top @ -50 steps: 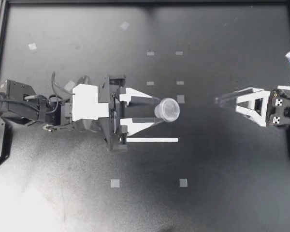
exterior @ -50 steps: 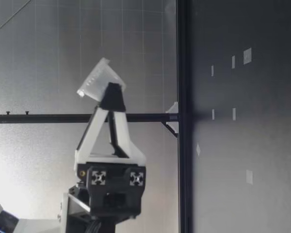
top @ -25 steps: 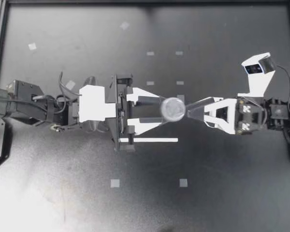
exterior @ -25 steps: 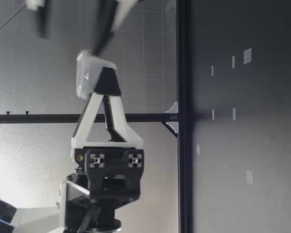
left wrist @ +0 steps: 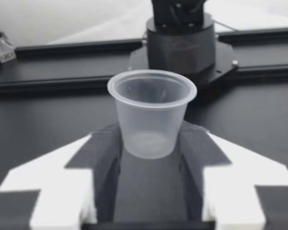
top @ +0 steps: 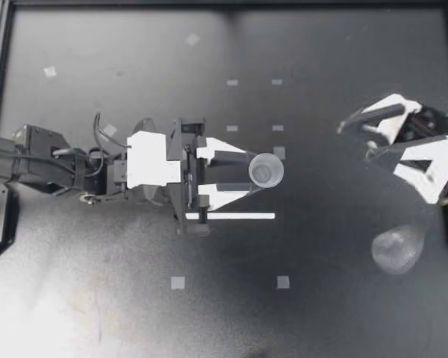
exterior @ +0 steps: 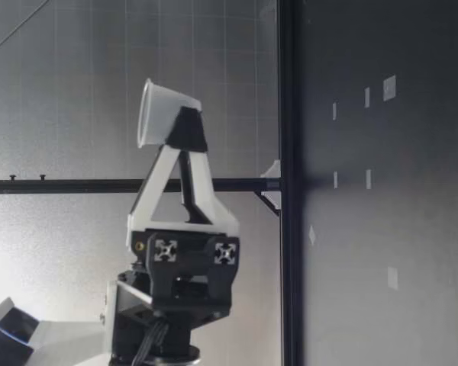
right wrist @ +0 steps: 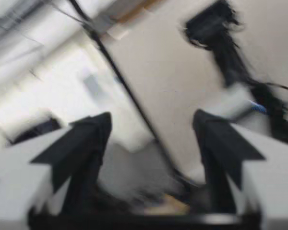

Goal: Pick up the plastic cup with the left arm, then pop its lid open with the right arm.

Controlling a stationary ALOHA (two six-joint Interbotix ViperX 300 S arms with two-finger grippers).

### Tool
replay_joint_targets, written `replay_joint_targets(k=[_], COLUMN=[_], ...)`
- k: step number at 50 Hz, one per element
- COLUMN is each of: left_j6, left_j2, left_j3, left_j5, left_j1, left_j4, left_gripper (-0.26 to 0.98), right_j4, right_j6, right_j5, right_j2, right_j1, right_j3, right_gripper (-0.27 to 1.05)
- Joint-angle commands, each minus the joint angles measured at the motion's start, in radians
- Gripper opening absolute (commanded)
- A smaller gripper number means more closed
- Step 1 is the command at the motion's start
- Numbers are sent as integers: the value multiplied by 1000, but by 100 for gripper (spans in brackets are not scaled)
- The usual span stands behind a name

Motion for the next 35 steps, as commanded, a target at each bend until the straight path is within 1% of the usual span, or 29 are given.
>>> replay_joint_targets(k=[1, 4, 8, 19, 35], left_j6=[-6, -15, -26, -49, -52], left_j2=[-17, -15, -12, -6, -5], left_j3=[-17, -17, -18, -20, -21], left_j5=[-5, -5, -5, -5, -3], left_j1=[-5, -5, -6, -5, -5], left_j4=[0, 0, 0, 2, 2], left_gripper=[17, 17, 17, 17, 17], right_j4=[-32, -41, -40, -40, -34], right_j6=[-92, -189, -285, -453, -462], right_j5=[163, 284, 385, 360, 357], right_j2=[-40, -51, -51, -57, -55], right_j1=[-8, -6, -8, -8, -6], right_j3=[-14, -9, -2, 46, 49], right_gripper=[69, 69, 69, 69, 69])
